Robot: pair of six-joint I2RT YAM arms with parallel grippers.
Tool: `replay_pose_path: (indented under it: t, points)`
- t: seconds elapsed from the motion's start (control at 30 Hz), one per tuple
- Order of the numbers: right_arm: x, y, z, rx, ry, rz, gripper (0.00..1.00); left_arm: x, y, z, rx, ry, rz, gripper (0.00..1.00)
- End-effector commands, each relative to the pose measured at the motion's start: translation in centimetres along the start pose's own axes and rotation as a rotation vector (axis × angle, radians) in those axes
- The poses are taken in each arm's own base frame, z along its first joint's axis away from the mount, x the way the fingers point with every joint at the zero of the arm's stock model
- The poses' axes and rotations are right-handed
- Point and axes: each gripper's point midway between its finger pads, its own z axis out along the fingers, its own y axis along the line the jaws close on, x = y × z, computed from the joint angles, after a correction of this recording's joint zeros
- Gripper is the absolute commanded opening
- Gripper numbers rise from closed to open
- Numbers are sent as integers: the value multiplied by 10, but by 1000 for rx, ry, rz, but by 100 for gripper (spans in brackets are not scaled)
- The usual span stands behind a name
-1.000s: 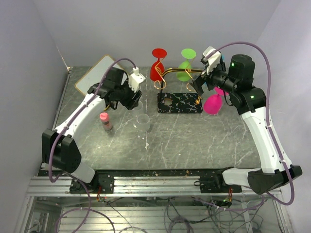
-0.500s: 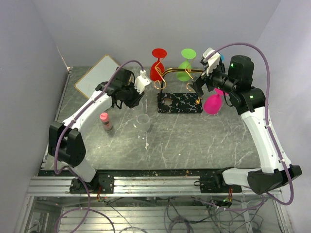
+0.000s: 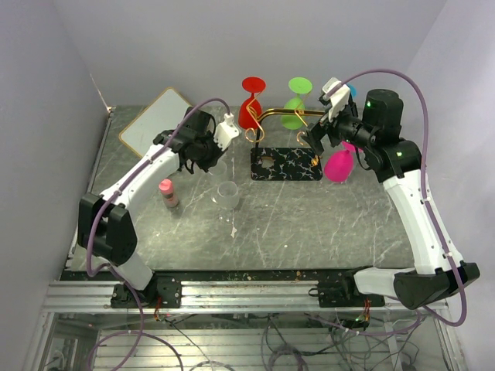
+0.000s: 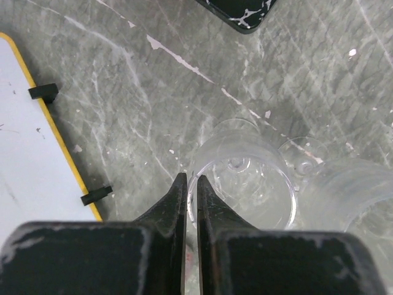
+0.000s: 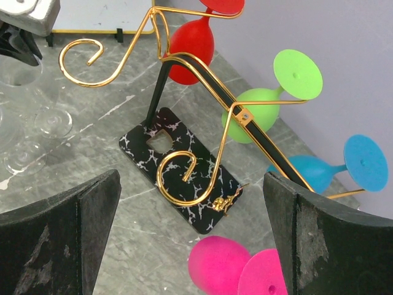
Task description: Place the wine glass upside down on the wine glass rack
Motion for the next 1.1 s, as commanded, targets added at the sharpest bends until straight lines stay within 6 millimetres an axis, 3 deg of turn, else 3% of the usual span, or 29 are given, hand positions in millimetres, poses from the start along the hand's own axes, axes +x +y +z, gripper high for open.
replay_pose_path:
  t: [0.0, 0.3, 0.53, 0.67, 0.9, 1.07]
  points:
    - [0, -3, -1, 8, -8, -1, 100, -14, 17, -26, -108, -31, 64, 8]
    - [6, -16, 2, 31, -14, 37, 100, -25, 45, -81, -264, -116, 57, 7]
    - [6, -28, 2, 4, -57, 149, 100, -52, 63, -160, -311, -381, -113, 7]
    - [-6, -52, -7, 46, -95, 212, 100, -68, 63, -202, -359, -511, -159, 7]
    - [-24, -50, -15, 28, -152, 193, 100, -102, 56, -269, -422, -713, -167, 7]
    - [-41, -47, -14, -9, -212, 241, 99, -140, 31, -296, -272, -839, -120, 7]
